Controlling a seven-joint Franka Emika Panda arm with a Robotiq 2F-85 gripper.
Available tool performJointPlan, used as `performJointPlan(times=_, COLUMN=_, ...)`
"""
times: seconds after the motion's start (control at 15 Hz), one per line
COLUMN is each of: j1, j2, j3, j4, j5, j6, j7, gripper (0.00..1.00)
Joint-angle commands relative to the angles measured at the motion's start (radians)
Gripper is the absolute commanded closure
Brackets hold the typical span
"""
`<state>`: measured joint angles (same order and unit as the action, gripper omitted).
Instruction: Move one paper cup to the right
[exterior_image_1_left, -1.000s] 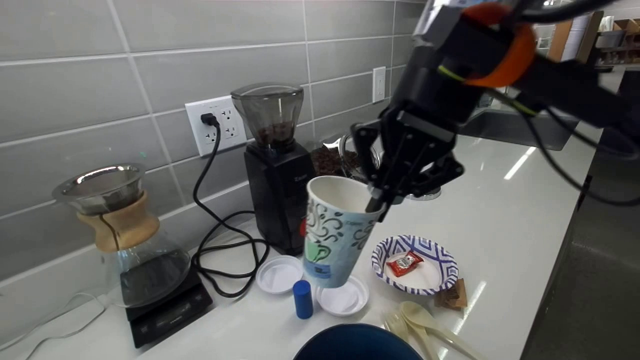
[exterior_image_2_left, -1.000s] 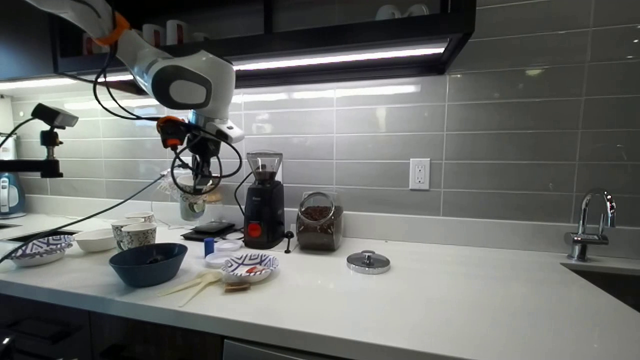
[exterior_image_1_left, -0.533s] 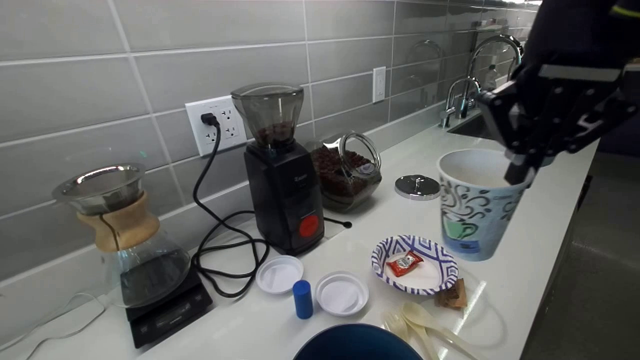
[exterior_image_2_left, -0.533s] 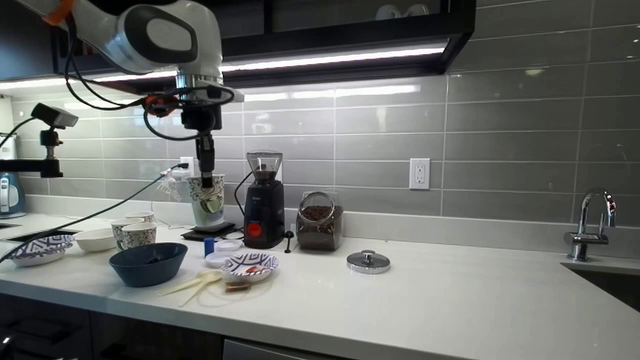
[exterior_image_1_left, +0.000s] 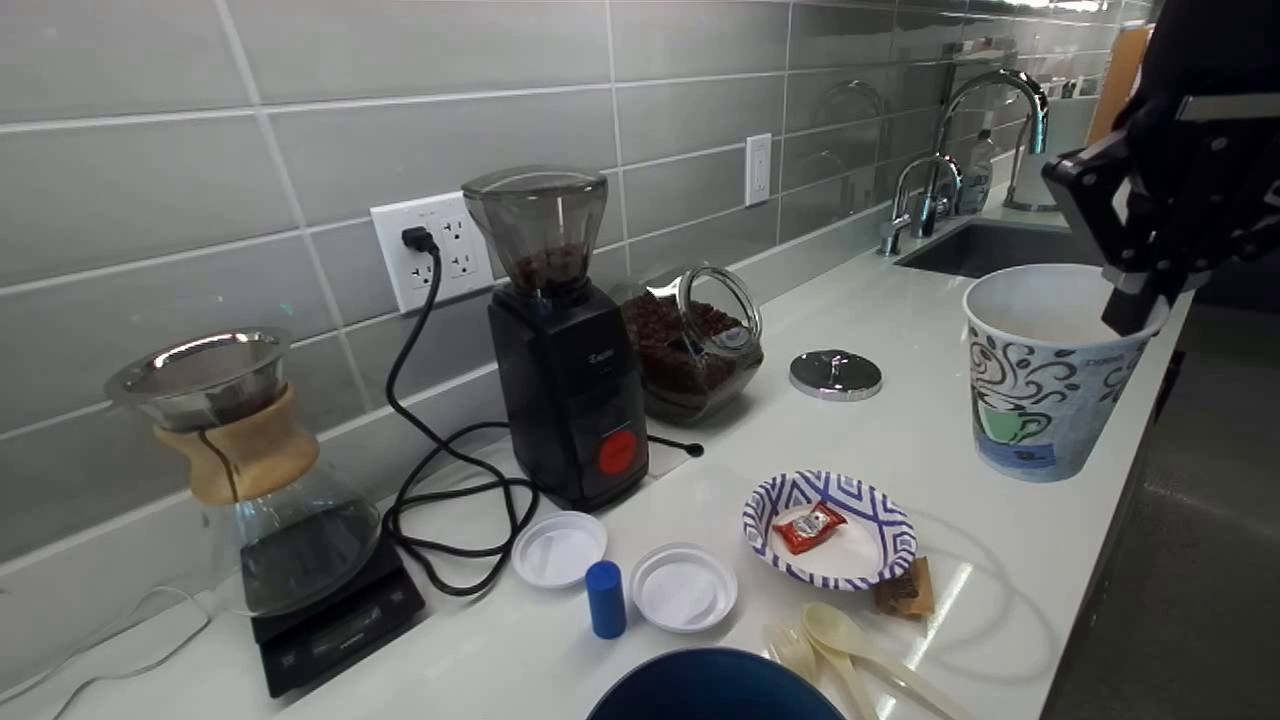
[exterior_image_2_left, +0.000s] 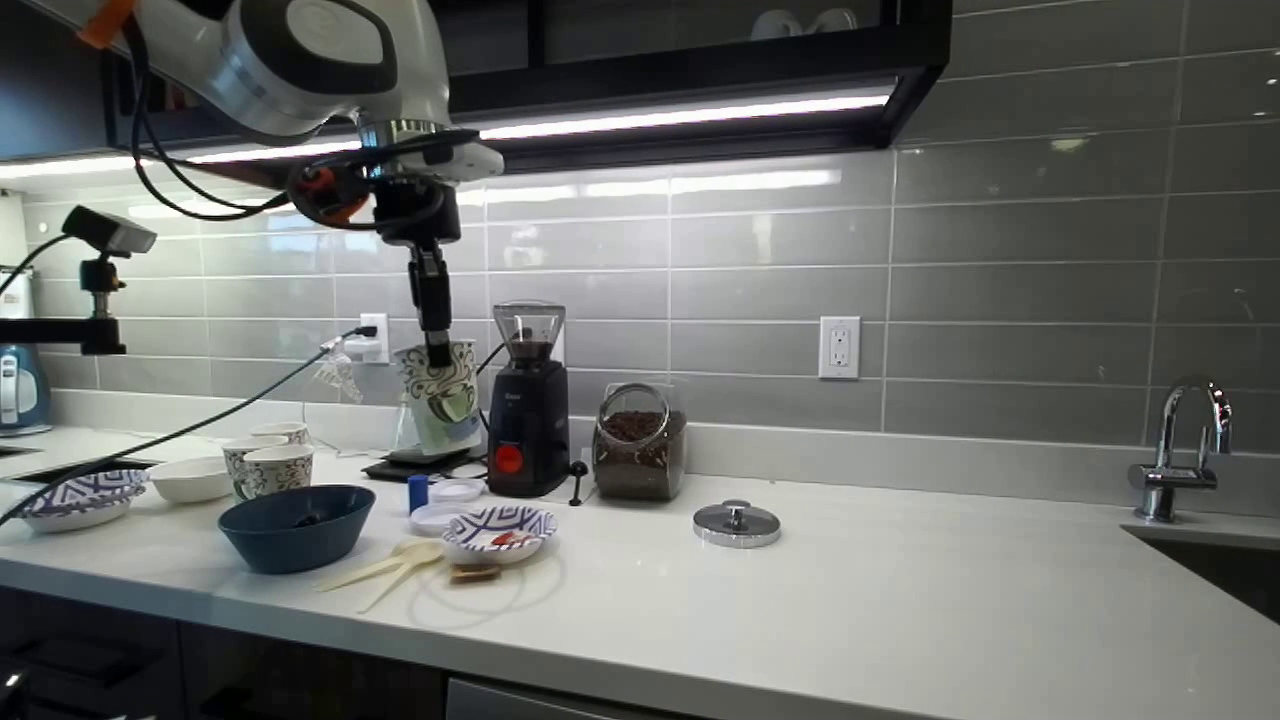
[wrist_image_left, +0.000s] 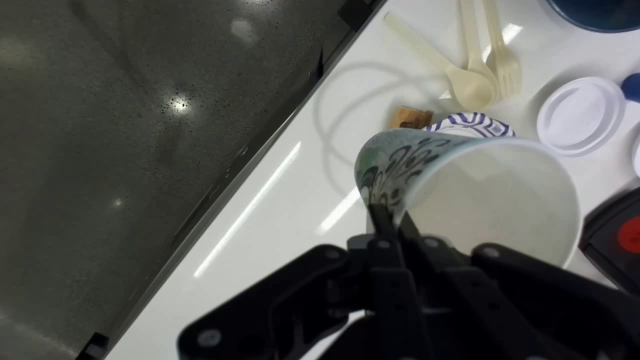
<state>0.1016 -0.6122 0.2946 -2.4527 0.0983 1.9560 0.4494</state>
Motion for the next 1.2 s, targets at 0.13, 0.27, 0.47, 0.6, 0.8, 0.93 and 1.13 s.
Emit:
performJointPlan(times=0.13, j1=-0.015, j2=0.056, j3=-0.023, j4=0.020, j5=-0.005, j6=0.046, j7=-0.013, gripper=0.99)
performJointPlan(times=0.27, j1=-0.033, j2=0.133, j3=-0.038, j4=0.039, j5=-0.011, j6=0.130, j7=-0.028, gripper=0.99)
performJointPlan(times=0.47, j1=-0.045, j2=0.253, j3=-0.058, j4=0.065, j5=-0.021, j6=0.265, j7=-0.059, gripper=0.99)
performJointPlan(times=0.6, j1=-0.049, j2=0.341, j3=-0.063, j4=0.093, j5=-0.031, j6=0.339, j7=-0.065, gripper=0.99)
performJointPlan(times=0.8, j1=-0.044, j2=0.463, j3=-0.079, j4=0.149, j5=-0.037, j6=0.402, j7=-0.065, gripper=0.99)
performJointPlan(times=0.93, j1=-0.045, j2=0.530, j3=-0.089, j4=0.195, j5=-0.057, j6=0.388, j7=-0.035, gripper=0.99)
performJointPlan(times=1.13, j1=-0.038, j2=0.605, j3=-0.123, j4=0.246, j5=-0.084, j6=0.397, j7=-0.061, gripper=0.99)
